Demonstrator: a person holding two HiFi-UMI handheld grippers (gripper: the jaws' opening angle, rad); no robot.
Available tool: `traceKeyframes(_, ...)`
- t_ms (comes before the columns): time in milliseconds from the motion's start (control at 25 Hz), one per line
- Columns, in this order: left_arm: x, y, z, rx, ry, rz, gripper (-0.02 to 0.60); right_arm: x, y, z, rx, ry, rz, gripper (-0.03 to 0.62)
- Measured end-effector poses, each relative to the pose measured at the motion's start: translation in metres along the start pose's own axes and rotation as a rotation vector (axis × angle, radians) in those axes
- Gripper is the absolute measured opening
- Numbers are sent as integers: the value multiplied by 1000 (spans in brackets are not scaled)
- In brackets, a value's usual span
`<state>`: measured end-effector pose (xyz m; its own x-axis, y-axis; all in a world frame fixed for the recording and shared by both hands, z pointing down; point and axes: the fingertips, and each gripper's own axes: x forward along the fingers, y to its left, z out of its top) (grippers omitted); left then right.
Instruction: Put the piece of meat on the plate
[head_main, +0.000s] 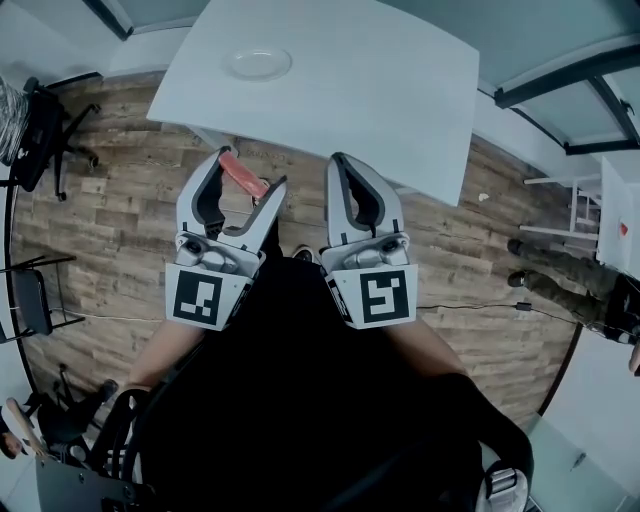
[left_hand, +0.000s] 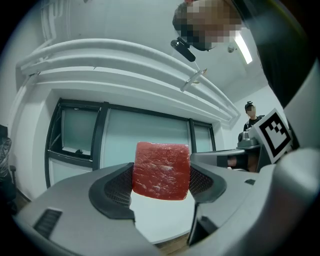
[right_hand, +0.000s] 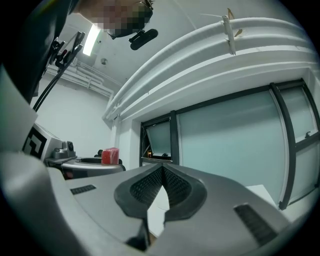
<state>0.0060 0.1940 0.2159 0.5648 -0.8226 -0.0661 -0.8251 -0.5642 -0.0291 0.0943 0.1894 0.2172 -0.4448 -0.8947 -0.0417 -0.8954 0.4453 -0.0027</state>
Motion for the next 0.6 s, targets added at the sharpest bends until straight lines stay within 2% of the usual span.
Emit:
traceKeyframes(240,49,43,-20,-25,54,-14,316,56,-18,-10,27,33,-26,3)
traceKeyframes(600,99,123,-33,-55,71,-44,316,151,-33,-16,-25,92,-71,2)
